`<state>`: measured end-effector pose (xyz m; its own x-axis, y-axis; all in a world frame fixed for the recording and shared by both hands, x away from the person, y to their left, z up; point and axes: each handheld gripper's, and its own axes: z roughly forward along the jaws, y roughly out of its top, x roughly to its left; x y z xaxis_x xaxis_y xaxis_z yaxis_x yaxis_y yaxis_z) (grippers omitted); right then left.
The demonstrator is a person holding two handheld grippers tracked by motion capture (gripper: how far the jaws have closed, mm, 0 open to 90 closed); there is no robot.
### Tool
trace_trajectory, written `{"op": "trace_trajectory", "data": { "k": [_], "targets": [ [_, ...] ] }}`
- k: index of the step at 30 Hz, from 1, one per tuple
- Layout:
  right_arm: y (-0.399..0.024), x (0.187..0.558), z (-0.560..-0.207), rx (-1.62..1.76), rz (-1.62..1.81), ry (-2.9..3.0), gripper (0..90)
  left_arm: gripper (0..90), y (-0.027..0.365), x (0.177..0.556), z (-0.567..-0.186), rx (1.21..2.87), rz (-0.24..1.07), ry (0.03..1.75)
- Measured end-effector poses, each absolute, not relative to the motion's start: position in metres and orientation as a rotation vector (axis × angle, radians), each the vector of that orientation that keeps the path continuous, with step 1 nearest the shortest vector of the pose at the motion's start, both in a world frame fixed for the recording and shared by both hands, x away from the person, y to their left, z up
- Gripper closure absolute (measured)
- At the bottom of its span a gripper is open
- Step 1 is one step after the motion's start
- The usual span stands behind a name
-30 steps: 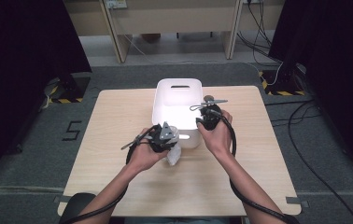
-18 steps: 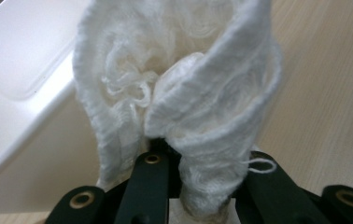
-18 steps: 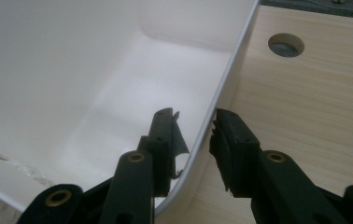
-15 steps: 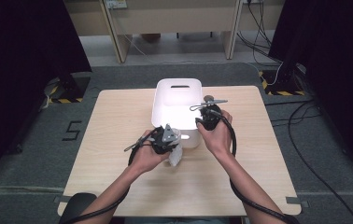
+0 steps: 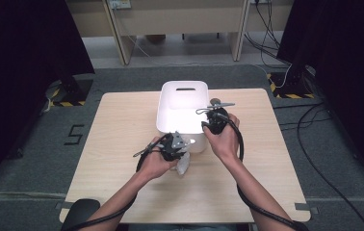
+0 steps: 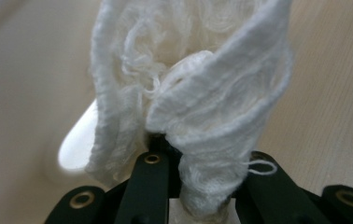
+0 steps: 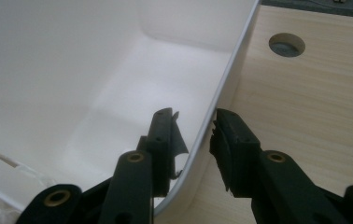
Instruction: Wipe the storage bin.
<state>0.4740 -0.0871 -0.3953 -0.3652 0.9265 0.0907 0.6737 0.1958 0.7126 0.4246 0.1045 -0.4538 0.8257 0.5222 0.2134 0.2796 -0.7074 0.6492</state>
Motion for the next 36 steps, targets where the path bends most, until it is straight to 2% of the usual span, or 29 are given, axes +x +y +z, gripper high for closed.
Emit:
{"op": "trace_trajectory", "data": {
  "k": [9, 28, 36],
  "targets": [
    [-0.087, 0.474, -0.395, 1.505, 0.973, 2.118, 68.6, 77.9, 0.105, 0.425, -0.454, 2.379, 0.503, 0.595],
    [-0.087, 0.475, -0.395, 1.516, 0.974, 2.11, 68.4, 77.9, 0.1, 0.42, -0.428, 2.311, 0.5, 0.582],
    [-0.091, 0.476, -0.392, 1.538, 1.007, 2.125, 65.5, 77.8, 0.098, 0.421, -0.425, 2.317, 0.502, 0.581]
  ]
}}
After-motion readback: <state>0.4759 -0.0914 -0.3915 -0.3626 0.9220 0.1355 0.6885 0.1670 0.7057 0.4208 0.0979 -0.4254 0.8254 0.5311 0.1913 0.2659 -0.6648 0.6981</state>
